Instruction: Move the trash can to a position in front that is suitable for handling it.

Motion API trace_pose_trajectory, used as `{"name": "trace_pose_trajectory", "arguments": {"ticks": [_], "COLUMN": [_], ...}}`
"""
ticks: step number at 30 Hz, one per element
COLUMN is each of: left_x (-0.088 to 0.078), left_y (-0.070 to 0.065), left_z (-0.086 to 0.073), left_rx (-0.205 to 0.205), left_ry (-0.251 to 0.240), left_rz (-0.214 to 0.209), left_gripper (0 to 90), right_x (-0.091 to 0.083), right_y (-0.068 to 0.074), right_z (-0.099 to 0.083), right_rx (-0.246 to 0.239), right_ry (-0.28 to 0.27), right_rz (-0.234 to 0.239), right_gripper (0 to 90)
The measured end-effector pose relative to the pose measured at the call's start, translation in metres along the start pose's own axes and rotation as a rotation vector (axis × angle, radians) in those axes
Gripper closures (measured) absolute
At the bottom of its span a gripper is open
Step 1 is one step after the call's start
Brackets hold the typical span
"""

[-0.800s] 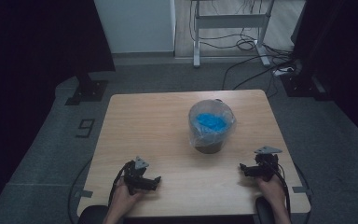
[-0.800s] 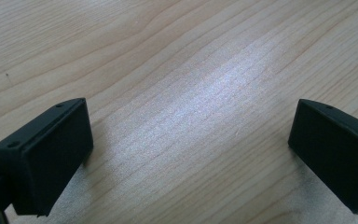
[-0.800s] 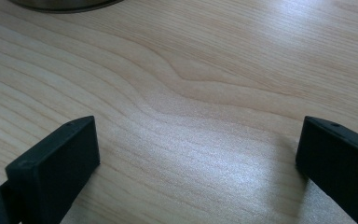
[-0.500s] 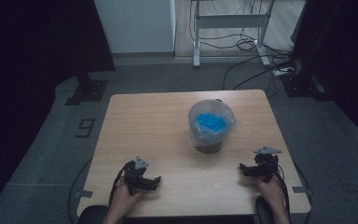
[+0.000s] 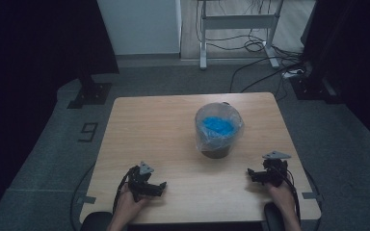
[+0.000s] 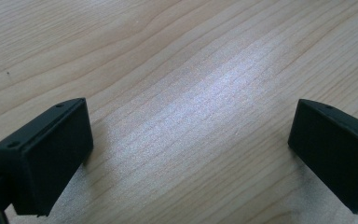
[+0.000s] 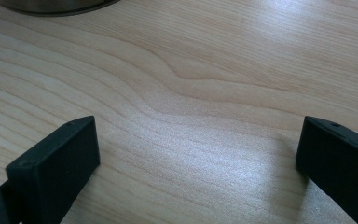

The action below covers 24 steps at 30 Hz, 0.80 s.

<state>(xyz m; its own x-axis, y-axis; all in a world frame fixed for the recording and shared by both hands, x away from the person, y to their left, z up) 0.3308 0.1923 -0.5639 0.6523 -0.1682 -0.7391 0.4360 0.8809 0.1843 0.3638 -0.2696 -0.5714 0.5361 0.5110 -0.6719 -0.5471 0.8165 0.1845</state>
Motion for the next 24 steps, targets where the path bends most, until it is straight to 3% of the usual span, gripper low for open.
{"name": "trace_pose_trajectory", "arguments": {"ticks": [7,14,24], "left_x": [0.0,0.0,-0.001], "left_y": [0.0,0.0,-0.001], "left_z": [0.0,0.0,0.0], "left_rx": [0.0,-0.001,-0.007], "left_ry": [0.0,0.001,0.002], "left_rz": [0.0,0.002,0.007], "left_gripper": [0.0,0.0,0.0], "right_x": [0.0,-0.001,-0.012], "right_y": [0.0,0.003,0.008], "right_z": [0.001,0.006,0.032], "right_rx": [-0.004,0.008,-0.008], "right_ry": [0.004,0.044,0.027], "right_rz": [0.008,0.06,0.104], "right_gripper": [0.0,0.0,0.0]}}
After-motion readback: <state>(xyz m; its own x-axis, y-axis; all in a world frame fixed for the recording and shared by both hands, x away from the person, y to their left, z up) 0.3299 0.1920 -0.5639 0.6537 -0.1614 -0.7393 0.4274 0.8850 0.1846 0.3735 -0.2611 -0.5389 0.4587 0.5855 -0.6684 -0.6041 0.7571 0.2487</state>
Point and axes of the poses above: each handheld gripper's, and its own axes: x roughly forward along the jaws, z roughly out of its top, y roughly to its left, the point moved 2 cm from there along x, roughly forward along the jaws, and after that the axes turned 15 degrees about z, right-handed, at the moved point
